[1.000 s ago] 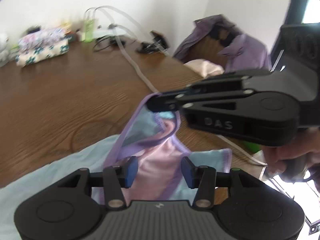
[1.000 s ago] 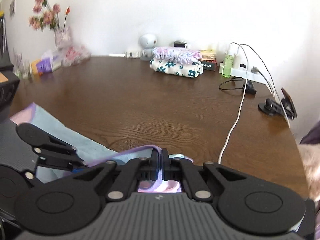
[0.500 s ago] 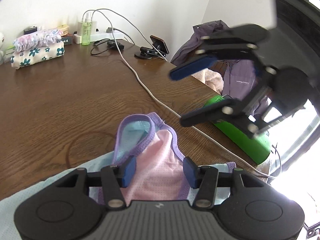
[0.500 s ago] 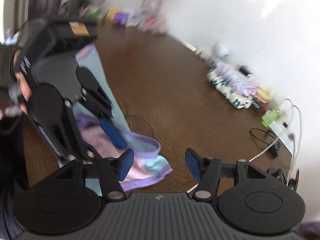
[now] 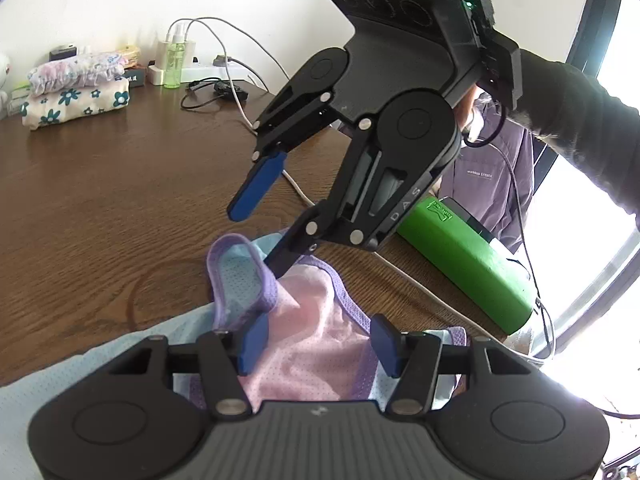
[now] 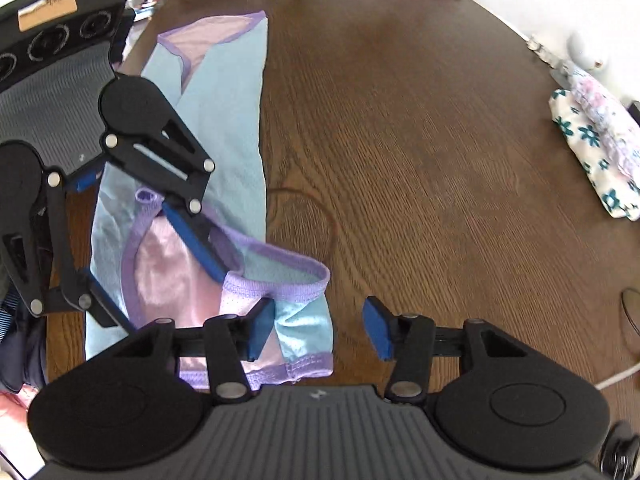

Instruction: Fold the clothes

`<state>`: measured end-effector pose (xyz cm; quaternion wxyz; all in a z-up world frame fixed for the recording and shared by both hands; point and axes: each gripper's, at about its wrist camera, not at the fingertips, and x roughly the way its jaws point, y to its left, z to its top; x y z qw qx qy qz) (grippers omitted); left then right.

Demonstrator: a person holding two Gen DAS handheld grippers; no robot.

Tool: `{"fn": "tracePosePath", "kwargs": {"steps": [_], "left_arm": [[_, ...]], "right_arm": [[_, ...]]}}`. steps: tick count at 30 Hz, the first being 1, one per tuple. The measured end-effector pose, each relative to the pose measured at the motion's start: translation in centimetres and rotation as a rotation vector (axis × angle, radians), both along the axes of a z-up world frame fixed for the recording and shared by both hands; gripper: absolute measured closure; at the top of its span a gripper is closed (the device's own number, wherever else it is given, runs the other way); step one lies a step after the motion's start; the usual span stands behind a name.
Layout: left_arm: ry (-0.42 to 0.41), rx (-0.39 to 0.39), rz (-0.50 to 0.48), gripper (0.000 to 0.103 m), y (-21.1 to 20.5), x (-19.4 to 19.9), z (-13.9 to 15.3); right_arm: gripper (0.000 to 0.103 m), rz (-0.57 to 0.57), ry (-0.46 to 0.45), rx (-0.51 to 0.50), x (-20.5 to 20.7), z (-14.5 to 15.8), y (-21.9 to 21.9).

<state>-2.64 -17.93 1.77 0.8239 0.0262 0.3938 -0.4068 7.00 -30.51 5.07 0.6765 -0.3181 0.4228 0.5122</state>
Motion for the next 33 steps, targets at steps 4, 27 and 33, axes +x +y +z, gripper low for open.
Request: {"fn": "tracePosePath", "kwargs": {"steps": [4, 27, 33], "left_arm": [[0.016, -0.014, 0.005, 0.048, 0.1, 0.3, 0.0], [0.058, 0.007, 0.066, 0.045, 1.6, 6.5, 2.8], [0.145, 0.057, 0.024, 0.082, -0.5, 11.3, 0.8]], "right_arm": [[0.07, 0.026, 0.018, -0.019, 0.3, -0.5, 0.7], [0.093, -0.288, -0.345, 0.067, -8.2, 0.7, -2.8], [0.091, -0.608, -0.105, 0.229, -4.3, -0.1, -5.8]]}}
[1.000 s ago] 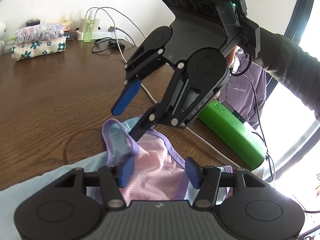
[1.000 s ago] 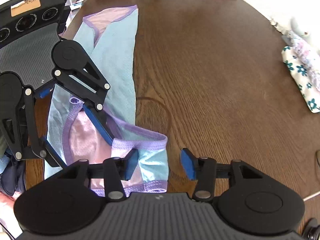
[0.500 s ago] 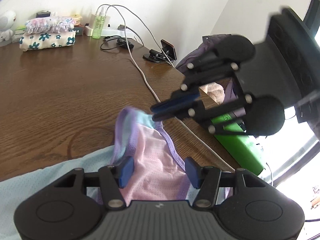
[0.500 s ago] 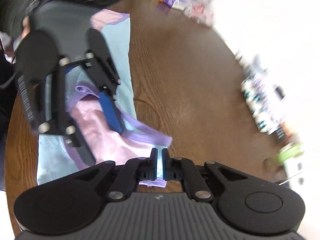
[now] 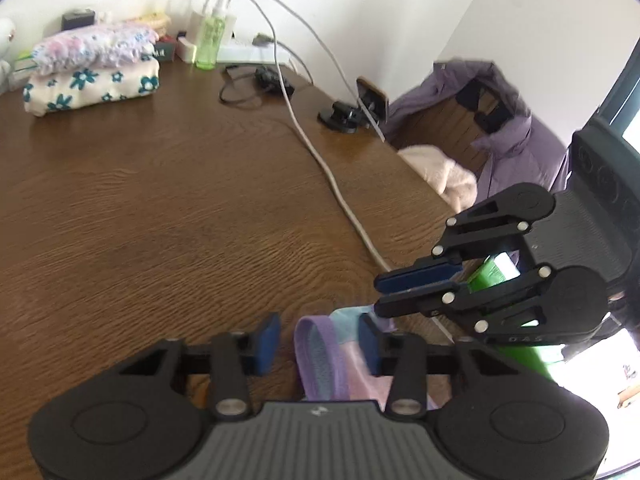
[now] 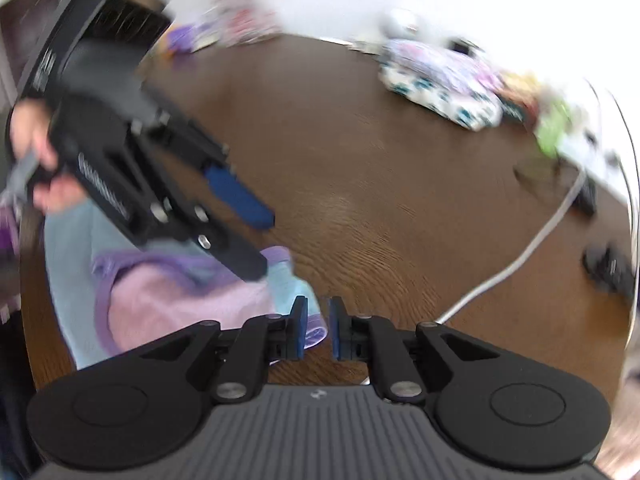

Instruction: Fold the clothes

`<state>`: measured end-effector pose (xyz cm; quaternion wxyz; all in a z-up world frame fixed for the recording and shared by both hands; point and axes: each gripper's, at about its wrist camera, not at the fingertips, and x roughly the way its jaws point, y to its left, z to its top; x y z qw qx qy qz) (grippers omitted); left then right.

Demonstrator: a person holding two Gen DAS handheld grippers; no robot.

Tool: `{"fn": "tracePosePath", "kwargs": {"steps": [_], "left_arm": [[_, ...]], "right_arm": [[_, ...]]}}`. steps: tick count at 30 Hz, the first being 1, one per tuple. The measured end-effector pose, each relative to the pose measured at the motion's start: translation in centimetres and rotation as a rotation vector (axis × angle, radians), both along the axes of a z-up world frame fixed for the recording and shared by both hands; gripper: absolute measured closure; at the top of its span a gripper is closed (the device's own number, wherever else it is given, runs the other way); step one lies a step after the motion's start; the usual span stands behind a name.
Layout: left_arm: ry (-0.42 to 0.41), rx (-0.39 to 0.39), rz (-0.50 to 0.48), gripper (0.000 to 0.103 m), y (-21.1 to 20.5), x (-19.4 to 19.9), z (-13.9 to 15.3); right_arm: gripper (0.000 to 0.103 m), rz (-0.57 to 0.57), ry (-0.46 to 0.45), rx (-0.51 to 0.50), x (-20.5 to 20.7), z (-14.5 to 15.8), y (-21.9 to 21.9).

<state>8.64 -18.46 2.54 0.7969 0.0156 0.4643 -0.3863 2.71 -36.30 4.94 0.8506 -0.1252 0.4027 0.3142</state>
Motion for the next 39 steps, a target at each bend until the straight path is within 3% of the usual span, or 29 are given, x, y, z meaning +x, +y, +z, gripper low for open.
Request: {"fn": "tracePosePath", "kwargs": {"steps": [2, 7, 10, 13, 18, 22, 26, 31, 33, 36, 39], "left_arm": [[-0.017, 0.037, -0.002, 0.094, -0.4, 0.0, -0.7], [-0.001, -0.005, -0.006, 0.093, 0.0, 0.1, -1.4], [0.02, -0.031, 0.006, 0.099, 0.2, 0.4, -1.6], [0.005, -0.038, 0.01, 0.101, 0.1, 0.2, -1.6], [-0.171, 0.02, -0.004, 0.102, -0.7, -2.3, 0.1], [-0.322, 0.055, -0.025, 0.102, -1.5, -5.3, 1.7], [-0.497, 0.136, -0.088, 0.102, -3.1, -9.2, 2.0], [-0.724, 0.26, -0.247, 0.102, -5.2, -15.2, 0.7], [-0.737, 0.265, -0.298, 0.101, -5.7, -16.4, -0.2], [-0.685, 0.282, -0.274, 0.099, -6.1, -16.3, -1.2], [-0.623, 0.275, -0.307, 0.093, -6.0, -16.1, -1.7]], "right_arm": [[0.087, -0.016, 0.019, 0.012, 0.1, -0.6, -0.3], [0.083, -0.007, 0.043, 0.003, -0.3, -1.6, -0.4], [0.095, 0.004, 0.044, 0.013, -0.2, -2.0, -0.3], [0.095, 0.01, 0.013, -0.015, -1.1, -2.0, 0.2], [0.091, -0.012, -0.067, -0.014, -3.2, 0.2, 0.3], [0.08, 0.05, -0.103, 0.065, -7.4, 2.6, 0.7], [0.078, 0.093, -0.062, 0.097, -10.8, 1.8, 1.9], [0.078, 0.052, 0.016, 0.148, -12.8, 0.0, 1.4], [0.075, 0.04, 0.027, 0.173, -13.9, 0.3, 0.6], [0.073, 0.022, 0.02, 0.23, -15.3, 1.4, -1.4], [0.065, -0.061, -0.05, 0.289, -15.8, 3.3, -3.7]]}}
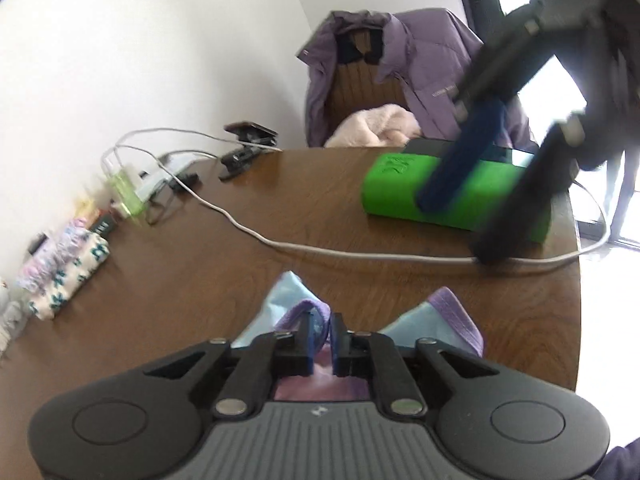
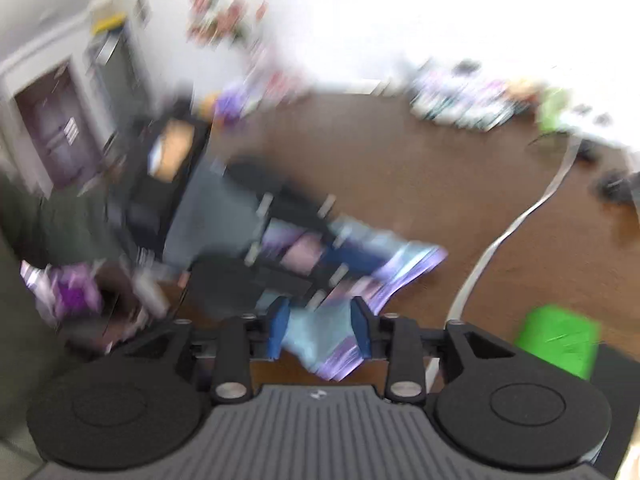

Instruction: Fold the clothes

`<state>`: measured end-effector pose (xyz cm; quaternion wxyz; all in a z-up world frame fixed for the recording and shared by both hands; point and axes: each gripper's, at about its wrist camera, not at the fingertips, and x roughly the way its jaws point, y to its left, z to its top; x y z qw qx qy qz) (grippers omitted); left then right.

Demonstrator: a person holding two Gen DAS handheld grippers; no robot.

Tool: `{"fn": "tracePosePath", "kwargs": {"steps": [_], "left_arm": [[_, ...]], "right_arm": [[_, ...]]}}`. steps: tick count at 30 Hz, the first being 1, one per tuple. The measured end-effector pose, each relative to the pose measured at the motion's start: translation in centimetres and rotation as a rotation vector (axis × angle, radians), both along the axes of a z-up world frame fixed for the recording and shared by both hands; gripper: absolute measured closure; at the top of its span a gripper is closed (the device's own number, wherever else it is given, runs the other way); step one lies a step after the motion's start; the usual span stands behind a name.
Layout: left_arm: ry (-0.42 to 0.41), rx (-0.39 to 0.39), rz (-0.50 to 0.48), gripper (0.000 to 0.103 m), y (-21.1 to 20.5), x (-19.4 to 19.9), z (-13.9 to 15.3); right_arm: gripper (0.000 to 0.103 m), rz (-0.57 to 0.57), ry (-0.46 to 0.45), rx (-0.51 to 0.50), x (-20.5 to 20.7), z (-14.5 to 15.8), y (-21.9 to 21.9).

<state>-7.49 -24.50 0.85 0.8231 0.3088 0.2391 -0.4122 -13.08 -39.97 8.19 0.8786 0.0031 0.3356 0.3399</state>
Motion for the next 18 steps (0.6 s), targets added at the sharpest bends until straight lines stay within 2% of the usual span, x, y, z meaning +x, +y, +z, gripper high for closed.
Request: {"fn": "tracePosePath", "kwargs": {"steps": [3, 6, 7, 10, 11, 13, 15, 18], "left_arm": [[-0.011, 0.011, -0.022, 0.095, -0.1, -0.5, -0.4], [-0.016, 0.017, -0.027, 0.094, -0.2, -0.7, -0.4], [-0.018, 0.022, -0.032, 0.092, -0.1, -0.8, -0.4], [-0.046, 0.064, -0.075, 0.07, 0.5, -1.4, 0.1], [-0.055, 0.078, -0.081, 0.064, 0.8, -1.5, 0.4], [-0.074, 0.105, -0.091, 0.064, 1.5, -1.8, 1.0], [-0.072, 0.116, -0.084, 0.064, 2.3, -1.8, 1.7], [-0.03, 0.079, -0.038, 0.061, 4.2, -0.8, 2.9]], "right_arm": [[0.065, -0.07, -0.053, -0.01, 0.6, 0.9, -0.3], [0.065, -0.138, -0.051, -0.012, 3.2, 0.1, 1.2], [0.066, -0.141, -0.05, -0.02, 4.2, -0.4, 1.9], [0.067, -0.116, -0.039, -0.067, 6.5, -2.0, 3.4], [0.072, -0.115, -0.02, -0.068, 7.2, -2.5, 3.6], [0.075, -0.108, 0.014, -0.074, 8.5, -3.6, 3.9], [0.077, -0.084, 0.005, -0.115, 8.3, -4.0, 4.6], [0.088, -0.079, -0.007, -0.176, 7.1, -4.7, 5.4]]}}
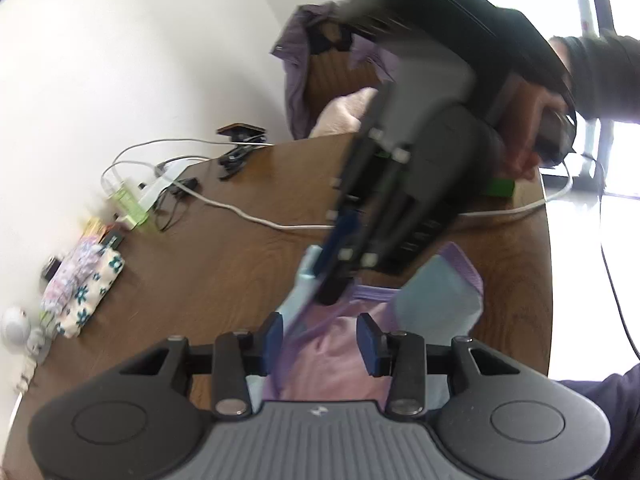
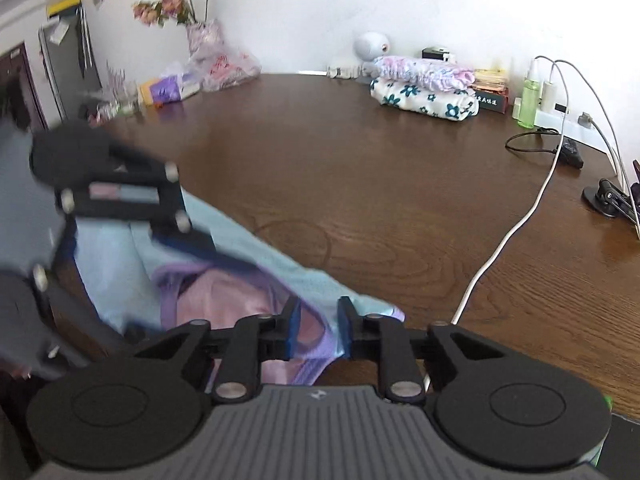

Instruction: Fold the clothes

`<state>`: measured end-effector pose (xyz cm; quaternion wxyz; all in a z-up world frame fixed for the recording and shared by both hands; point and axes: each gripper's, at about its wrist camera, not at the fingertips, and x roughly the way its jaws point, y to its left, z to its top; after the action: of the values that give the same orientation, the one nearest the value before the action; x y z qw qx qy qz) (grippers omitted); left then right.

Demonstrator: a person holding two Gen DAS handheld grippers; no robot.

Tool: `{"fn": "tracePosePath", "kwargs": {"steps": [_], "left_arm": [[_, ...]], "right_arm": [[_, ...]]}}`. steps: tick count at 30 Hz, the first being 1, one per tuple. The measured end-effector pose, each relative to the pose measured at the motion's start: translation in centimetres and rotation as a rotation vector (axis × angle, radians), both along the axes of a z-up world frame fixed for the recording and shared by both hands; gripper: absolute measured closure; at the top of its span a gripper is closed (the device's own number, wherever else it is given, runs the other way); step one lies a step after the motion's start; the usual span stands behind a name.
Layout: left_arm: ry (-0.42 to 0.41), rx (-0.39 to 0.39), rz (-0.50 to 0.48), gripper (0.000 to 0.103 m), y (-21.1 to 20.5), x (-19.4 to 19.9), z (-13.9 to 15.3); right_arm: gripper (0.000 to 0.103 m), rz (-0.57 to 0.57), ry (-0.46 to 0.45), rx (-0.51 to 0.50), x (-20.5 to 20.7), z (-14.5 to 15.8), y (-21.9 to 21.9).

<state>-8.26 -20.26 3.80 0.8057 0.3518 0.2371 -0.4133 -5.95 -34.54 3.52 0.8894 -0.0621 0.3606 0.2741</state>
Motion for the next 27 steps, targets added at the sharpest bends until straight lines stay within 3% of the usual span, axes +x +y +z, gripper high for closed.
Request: {"fn": "tracePosePath", "kwargs": {"steps": [1, 5, 9, 13, 16, 19, 22, 27], "left_arm": [[0.026, -0.026, 0.031, 0.059, 0.7, 0.6, 0.4], [0.181, -0.091, 0.137, 0.06, 1.9, 3.9, -0.3], [0.254, -0.075, 0.147, 0.084, 1.8, 5.1, -1.6], [0.243, -0.088, 0.151, 0.084, 2.2, 5.4, -1.9], [0.226, -0.089, 0.153, 0.083, 2.2, 5.1, -2.1], [0.176, -0.076, 0.133, 0.082, 1.9, 4.5, -2.4], [0.153, -0.072, 0.119, 0.082, 1.7, 4.2, -2.6], [0.164, -0.067, 0.152, 0.08, 2.2, 4.5, -2.0]], "right_arm": [[0.095, -0.014, -0.018, -0.016, -0.4, -0.1, 0.2], [0.1, -0.048, -0.065, -0.046, -2.1, -0.3, 0.8], [0.1, -0.079, -0.107, -0.135, -3.7, -0.6, 1.8], [0.099, -0.098, -0.089, -0.144, -4.4, -1.0, 2.3], [0.093, -0.087, -0.069, -0.137, -4.5, -0.7, 2.1], [0.081, -0.102, -0.09, -0.035, -4.3, 1.2, 0.6], [0.08, -0.147, -0.113, 0.065, -2.9, 2.7, -0.5], [0.084, -0.145, -0.065, -0.027, 0.6, 1.0, 2.2]]}}
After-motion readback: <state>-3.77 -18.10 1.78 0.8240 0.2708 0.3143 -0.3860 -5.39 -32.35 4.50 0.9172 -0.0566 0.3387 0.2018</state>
